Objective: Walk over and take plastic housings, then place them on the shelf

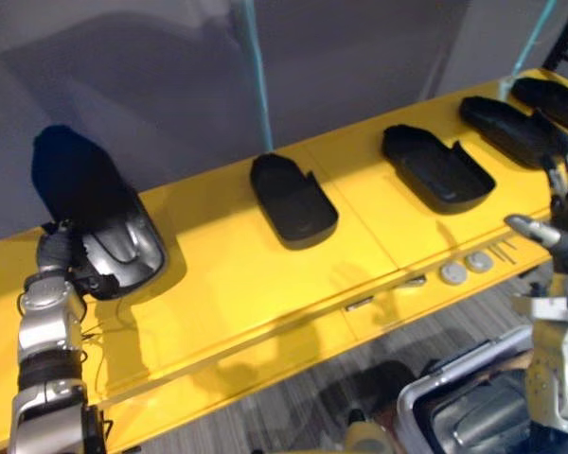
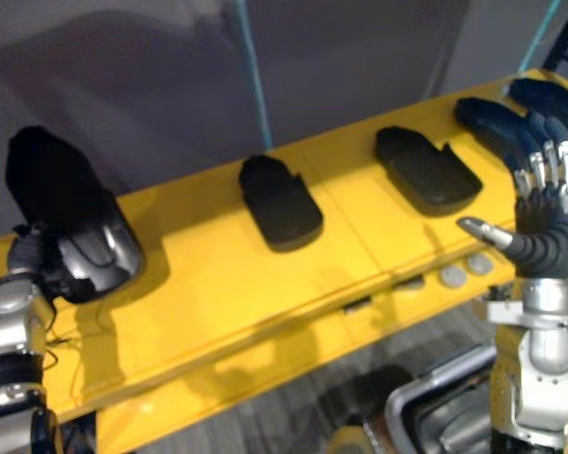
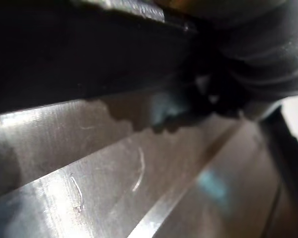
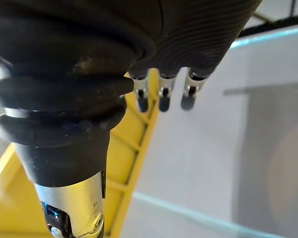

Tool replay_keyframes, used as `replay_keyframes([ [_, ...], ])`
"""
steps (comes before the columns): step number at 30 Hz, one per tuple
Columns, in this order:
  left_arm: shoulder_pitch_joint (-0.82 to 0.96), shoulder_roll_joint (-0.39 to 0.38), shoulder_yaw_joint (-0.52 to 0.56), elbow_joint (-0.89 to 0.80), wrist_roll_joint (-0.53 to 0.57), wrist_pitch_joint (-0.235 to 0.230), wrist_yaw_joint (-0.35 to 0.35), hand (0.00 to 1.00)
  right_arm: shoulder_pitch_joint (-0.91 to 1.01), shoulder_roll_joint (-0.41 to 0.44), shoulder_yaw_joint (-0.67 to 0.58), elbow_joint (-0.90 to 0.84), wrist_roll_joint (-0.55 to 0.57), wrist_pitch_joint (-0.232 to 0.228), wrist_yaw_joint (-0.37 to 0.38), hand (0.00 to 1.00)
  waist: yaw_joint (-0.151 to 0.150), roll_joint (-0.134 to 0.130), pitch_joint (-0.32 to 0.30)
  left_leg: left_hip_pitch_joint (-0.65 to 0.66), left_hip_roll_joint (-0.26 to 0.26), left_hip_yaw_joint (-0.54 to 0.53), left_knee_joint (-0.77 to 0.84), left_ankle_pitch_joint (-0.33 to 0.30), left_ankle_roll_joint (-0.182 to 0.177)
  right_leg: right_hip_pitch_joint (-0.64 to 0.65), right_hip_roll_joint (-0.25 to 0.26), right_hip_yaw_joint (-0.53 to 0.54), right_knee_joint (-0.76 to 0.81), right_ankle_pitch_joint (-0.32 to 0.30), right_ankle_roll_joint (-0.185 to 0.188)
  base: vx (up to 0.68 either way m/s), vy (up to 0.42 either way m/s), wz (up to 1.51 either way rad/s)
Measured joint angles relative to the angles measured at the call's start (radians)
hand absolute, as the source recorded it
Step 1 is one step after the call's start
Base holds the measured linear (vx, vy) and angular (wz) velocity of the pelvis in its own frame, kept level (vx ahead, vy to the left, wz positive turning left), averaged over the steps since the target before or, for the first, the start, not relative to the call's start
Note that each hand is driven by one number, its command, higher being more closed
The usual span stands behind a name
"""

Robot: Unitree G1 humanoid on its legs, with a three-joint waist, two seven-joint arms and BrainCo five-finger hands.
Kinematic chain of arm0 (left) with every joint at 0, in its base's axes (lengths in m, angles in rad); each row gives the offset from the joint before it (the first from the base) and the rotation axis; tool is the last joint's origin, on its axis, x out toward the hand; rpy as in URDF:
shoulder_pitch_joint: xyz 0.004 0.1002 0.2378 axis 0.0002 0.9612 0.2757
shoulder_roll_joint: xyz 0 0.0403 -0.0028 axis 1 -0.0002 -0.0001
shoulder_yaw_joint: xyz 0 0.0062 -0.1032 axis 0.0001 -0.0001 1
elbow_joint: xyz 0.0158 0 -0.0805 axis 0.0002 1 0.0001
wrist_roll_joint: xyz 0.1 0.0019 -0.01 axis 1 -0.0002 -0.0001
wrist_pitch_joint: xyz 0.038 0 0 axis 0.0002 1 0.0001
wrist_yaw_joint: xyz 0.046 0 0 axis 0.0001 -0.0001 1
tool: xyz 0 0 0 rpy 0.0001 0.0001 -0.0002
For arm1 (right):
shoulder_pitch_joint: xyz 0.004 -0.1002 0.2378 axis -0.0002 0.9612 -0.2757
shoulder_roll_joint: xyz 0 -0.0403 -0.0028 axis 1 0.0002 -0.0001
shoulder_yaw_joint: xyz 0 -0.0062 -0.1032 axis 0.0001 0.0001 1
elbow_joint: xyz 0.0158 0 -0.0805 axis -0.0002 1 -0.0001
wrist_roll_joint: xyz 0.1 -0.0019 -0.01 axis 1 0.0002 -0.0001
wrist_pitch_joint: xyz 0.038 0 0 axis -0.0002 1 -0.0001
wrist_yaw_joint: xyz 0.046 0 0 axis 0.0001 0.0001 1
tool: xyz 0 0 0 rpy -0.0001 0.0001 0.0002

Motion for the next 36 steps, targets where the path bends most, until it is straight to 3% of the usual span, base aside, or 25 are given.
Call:
replay_keyframes([
  [5, -0.059, 0.008, -0.041, 0.006, 0.120, 0.084, -0.092, 1.00, 0.034, 0.000, 0.004, -0.032, 0.000, 0.002, 0.019, 0.00, -0.015, 0.013, 0.010, 0.001, 0.007, 0.033, 0.001, -0.008, -0.004, 0.002, 0.012, 0.021, -0.028, 0.021, 0.000, -0.01, 0.010, -0.16],
  [7, -0.093, 0.026, -0.074, 0.043, 0.165, 0.143, -0.153, 1.00, 0.038, 0.000, 0.004, -0.041, 0.001, 0.002, 0.020, 0.00, -0.017, 0.014, 0.013, 0.002, 0.013, 0.047, 0.002, -0.009, -0.006, 0.002, 0.015, 0.029, -0.037, 0.028, -0.003, -0.01, -0.002, -0.12],
  [12, -0.109, 0.027, -0.084, 0.098, 0.193, 0.215, -0.244, 1.00, 0.056, 0.000, 0.005, -0.042, 0.042, 0.003, 0.029, 0.00, -0.023, 0.026, 0.025, 0.003, 0.016, 0.051, 0.004, -0.010, -0.007, 0.002, 0.017, 0.032, -0.037, 0.029, -0.003, 0.00, -0.001, -0.02],
  [21, -0.118, 0.030, -0.059, 0.184, 0.255, 0.260, -0.239, 1.00, 0.059, -0.013, 0.038, -0.042, 0.067, 0.003, 0.066, 0.00, -0.023, 0.027, 0.039, 0.002, 0.015, 0.053, 0.005, -0.013, -0.012, 0.002, 0.016, 0.035, -0.042, 0.030, 0.000, 0.00, 0.000, 0.00],
  [28, -0.129, 0.038, 0.012, 0.228, 0.255, 0.267, -0.198, 1.00, 0.054, -0.018, 0.038, -0.042, 0.066, 0.007, 0.083, 0.00, -0.026, 0.032, 0.068, 0.002, 0.014, 0.055, 0.006, -0.013, -0.012, 0.002, 0.016, 0.037, -0.045, 0.032, -0.001, 0.00, 0.000, 0.00],
  [36, -0.128, 0.045, 0.015, 0.273, 0.255, 0.266, -0.164, 1.00, 0.054, -0.042, 0.038, -0.041, 0.067, 0.008, 0.084, 0.00, -0.027, 0.032, 0.070, 0.001, 0.014, 0.053, 0.005, -0.013, -0.012, 0.002, 0.016, 0.037, -0.047, 0.032, -0.001, 0.00, 0.000, 0.00],
])
